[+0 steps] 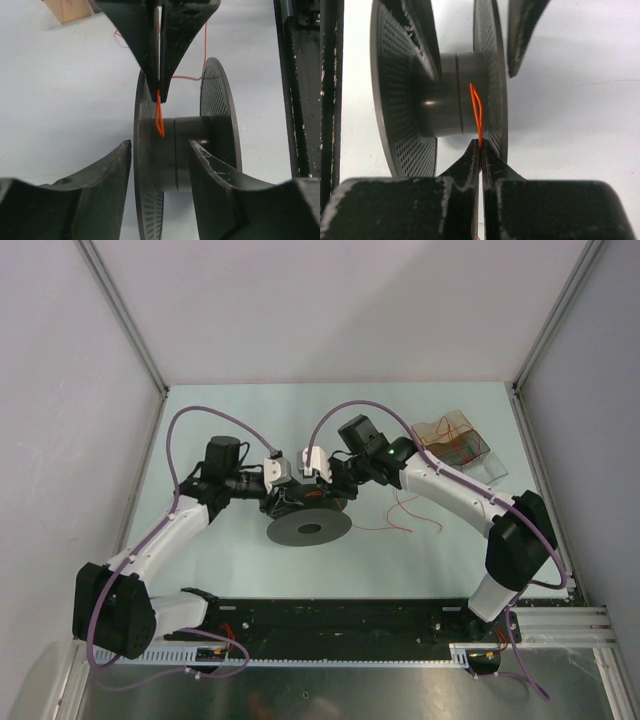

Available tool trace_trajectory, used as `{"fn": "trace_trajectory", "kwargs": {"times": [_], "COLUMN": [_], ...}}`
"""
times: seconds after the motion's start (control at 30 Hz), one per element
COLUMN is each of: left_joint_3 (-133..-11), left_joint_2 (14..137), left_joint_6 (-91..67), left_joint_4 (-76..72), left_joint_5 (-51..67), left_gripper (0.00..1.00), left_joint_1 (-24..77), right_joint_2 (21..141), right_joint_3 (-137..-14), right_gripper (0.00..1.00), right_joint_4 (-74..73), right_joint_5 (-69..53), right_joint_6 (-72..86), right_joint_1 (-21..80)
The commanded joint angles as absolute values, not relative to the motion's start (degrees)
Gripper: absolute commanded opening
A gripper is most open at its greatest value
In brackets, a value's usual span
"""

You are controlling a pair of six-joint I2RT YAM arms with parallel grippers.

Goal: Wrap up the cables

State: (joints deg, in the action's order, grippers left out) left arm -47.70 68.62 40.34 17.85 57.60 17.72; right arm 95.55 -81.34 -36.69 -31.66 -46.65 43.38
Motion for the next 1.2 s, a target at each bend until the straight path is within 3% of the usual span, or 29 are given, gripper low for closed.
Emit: {"fn": "trace_trajectory", "kwargs": {"times": [0.0,0.4,1.17], "left_joint_3": [-46.0,-42.4,-40.1], "left_joint_2": [68.3,68.0,69.0], "left_joint_6": [37.1,32.4,29.5], "left_joint_4": [9.2,1.4,-5.4], "left_joint_5": [58.3,56.5,53.9], "left_gripper": [0.51,0.37,0.31], "left_joint_1": [19.1,20.4,22.5], "right_joint_2": [95.2,95.5,95.7], "right_joint_3": [-79.9,-77.8,-77.8], "right_gripper": [0.00,0.00,0.00], "right_joint_4": [-29.3,-25.6,-22.8], "right_joint_5": [-29.7,-31.9,-33.8], "right_joint_6": [-38.8,-34.9,-31.3], "right_joint_1": [43.7,43.8,44.3]}}
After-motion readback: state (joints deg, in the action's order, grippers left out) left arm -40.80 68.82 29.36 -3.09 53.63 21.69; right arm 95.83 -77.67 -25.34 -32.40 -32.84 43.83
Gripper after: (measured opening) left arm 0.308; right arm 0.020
